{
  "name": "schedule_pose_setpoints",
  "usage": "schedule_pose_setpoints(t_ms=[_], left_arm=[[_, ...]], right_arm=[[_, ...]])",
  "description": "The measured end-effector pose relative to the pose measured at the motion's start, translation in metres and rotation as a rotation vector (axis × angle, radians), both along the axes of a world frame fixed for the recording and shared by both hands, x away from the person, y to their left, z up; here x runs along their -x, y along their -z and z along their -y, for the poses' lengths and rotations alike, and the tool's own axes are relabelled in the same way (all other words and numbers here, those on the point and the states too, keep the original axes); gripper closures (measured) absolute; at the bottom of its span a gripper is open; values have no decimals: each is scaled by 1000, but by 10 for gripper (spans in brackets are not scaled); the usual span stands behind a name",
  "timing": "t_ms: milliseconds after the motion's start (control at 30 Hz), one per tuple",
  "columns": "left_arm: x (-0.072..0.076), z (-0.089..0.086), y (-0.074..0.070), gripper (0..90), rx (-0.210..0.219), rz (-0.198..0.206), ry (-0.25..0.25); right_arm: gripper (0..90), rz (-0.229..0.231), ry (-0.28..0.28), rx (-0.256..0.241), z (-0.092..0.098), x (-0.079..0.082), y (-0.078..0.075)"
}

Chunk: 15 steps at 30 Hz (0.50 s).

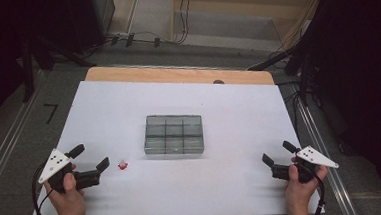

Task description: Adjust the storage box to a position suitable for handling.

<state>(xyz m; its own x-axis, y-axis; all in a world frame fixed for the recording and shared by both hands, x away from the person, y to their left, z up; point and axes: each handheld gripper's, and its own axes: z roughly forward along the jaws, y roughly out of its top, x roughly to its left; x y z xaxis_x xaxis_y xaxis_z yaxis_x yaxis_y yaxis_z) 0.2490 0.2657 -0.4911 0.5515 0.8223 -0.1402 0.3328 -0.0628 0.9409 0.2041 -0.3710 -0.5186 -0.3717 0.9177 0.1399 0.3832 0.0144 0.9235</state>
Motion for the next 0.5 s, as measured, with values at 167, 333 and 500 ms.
schedule_pose_setpoints(t_ms=[167,333,500], left_arm=[[-1,-1,-5,0,34,-8,-14],[-2,9,-11,0,5,-27,-1],[-6,23,-21,222,-2,-81,9]], right_arm=[[0,2,-3,-4,1,0,0],[0,-2,-5,-7,1,0,0],[0,-8,-9,3,-1,0,0]])
